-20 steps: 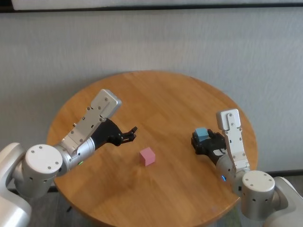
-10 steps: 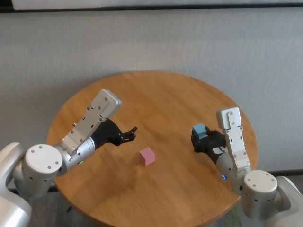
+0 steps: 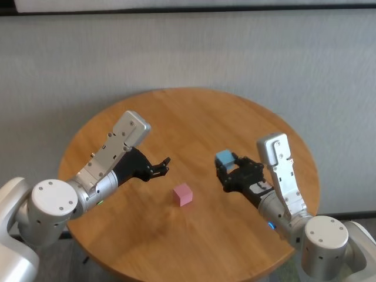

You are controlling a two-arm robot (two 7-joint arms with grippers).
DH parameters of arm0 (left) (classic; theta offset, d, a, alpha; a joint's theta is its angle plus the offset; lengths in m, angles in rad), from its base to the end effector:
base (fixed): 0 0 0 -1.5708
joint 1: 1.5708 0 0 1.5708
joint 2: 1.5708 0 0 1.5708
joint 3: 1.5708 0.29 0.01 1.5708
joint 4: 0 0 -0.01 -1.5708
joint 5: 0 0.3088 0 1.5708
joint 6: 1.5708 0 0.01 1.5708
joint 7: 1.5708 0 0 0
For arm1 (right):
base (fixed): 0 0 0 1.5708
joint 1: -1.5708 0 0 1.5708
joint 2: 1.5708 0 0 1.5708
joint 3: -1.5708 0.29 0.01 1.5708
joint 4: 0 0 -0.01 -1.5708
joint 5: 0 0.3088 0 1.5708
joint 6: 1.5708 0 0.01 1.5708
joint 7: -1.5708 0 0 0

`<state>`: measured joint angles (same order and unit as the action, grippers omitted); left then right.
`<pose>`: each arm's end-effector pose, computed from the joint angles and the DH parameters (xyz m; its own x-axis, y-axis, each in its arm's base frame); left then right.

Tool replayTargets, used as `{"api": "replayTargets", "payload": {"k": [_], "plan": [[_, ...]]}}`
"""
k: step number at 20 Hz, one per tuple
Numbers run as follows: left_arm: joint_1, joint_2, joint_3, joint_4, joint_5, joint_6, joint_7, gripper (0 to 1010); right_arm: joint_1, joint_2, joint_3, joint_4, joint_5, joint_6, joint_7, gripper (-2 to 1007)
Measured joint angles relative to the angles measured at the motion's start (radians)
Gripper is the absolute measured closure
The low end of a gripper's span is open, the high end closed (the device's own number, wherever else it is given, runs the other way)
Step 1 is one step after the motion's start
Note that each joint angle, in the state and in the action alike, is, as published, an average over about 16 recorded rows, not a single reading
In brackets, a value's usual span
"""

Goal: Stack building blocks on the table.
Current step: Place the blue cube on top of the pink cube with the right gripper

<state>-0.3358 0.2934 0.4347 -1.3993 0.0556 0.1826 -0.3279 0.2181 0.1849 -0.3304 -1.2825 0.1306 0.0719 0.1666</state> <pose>0.4009 -0.0267 -0.2625 0.5929 0.7154 0.3697 -0.8053 0.5277 0.2702 0.3758 0.0279 -0.3294 0.4222 -0.9032 0.0775 0.8910 0.3978 -0.2187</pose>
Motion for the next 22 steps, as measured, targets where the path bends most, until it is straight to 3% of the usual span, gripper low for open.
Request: {"api": "replayTargets", "payload": {"k": [6, 13, 22], "plan": [[0.000, 0.000, 0.000, 0.000, 0.000, 0.000, 0.000, 10, -0.024, 0.004, -0.020, -0.061, -0.006, 0.040, 0.053, 643], [0.000, 0.000, 0.000, 0.000, 0.000, 0.000, 0.000, 10, -0.052, -0.011, -0.036, -0.124, -0.011, 0.097, 0.073, 643], [0.000, 0.000, 0.000, 0.000, 0.000, 0.000, 0.000, 10, -0.072, -0.038, -0.058, -0.155, -0.022, 0.104, 0.080, 643]]}}
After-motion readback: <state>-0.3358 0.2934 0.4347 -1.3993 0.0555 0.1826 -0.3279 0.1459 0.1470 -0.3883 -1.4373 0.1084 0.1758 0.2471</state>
